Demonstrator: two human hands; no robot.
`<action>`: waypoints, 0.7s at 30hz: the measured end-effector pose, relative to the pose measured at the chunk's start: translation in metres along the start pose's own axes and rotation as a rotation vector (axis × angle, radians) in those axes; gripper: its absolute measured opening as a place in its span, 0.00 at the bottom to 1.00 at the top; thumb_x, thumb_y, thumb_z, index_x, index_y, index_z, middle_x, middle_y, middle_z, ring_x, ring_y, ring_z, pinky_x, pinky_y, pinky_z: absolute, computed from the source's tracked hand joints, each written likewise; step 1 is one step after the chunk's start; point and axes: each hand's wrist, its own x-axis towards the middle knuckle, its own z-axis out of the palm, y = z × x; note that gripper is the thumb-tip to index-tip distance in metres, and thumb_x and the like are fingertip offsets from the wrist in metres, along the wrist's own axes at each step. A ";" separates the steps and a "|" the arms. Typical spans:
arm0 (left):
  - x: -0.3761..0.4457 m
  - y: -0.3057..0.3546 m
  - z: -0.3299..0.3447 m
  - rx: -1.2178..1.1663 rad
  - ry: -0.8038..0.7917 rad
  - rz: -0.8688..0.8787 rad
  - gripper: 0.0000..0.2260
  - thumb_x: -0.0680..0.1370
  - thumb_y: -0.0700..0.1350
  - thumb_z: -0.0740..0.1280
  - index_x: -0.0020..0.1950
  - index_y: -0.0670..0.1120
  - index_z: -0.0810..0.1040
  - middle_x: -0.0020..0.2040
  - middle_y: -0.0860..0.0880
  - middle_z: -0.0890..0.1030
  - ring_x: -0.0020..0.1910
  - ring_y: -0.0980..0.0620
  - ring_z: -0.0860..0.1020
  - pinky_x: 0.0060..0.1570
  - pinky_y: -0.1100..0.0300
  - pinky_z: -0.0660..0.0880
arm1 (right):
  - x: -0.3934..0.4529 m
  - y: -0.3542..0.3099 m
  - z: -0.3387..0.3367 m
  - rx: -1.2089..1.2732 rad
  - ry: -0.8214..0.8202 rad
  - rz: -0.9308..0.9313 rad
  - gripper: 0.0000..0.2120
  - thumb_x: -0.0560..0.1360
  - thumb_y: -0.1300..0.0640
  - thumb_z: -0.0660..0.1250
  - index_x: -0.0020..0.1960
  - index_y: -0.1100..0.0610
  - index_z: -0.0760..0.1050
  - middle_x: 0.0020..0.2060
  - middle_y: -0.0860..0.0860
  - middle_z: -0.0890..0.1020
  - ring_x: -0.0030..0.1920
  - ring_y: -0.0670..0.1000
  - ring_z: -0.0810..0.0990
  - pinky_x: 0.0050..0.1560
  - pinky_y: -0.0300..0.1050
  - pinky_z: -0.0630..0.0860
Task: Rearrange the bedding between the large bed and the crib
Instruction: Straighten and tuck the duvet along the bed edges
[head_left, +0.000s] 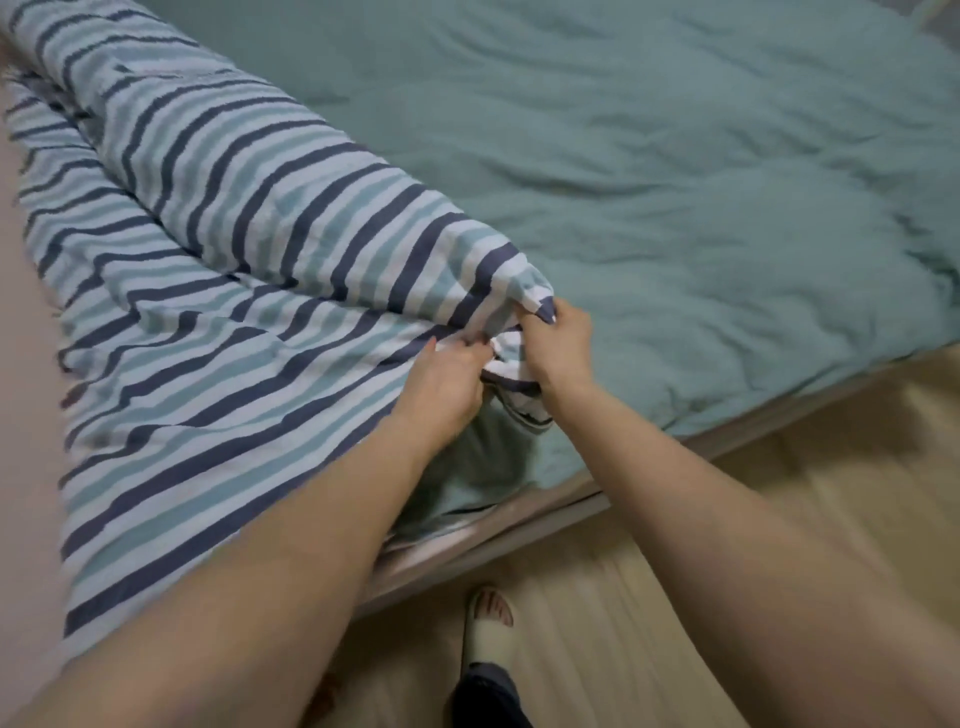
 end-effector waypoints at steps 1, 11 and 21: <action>0.007 0.011 -0.008 -0.059 -0.019 0.042 0.18 0.76 0.38 0.58 0.65 0.46 0.74 0.65 0.45 0.75 0.61 0.43 0.73 0.64 0.50 0.63 | 0.003 -0.005 -0.016 0.017 0.051 0.003 0.07 0.74 0.60 0.64 0.40 0.63 0.77 0.37 0.61 0.81 0.38 0.52 0.76 0.44 0.53 0.77; -0.019 -0.005 0.038 0.077 -0.532 0.064 0.11 0.81 0.55 0.56 0.57 0.51 0.73 0.67 0.49 0.68 0.72 0.48 0.61 0.71 0.41 0.56 | -0.014 0.052 -0.046 -1.075 -0.033 -0.155 0.25 0.74 0.61 0.59 0.71 0.56 0.62 0.67 0.61 0.66 0.69 0.61 0.63 0.70 0.55 0.58; -0.246 -0.192 -0.014 0.162 -0.477 -0.564 0.41 0.76 0.48 0.64 0.77 0.54 0.36 0.78 0.46 0.38 0.77 0.42 0.41 0.73 0.39 0.46 | -0.197 0.039 0.122 -1.015 -0.914 -0.827 0.29 0.73 0.49 0.68 0.71 0.51 0.63 0.72 0.53 0.63 0.73 0.55 0.58 0.75 0.54 0.52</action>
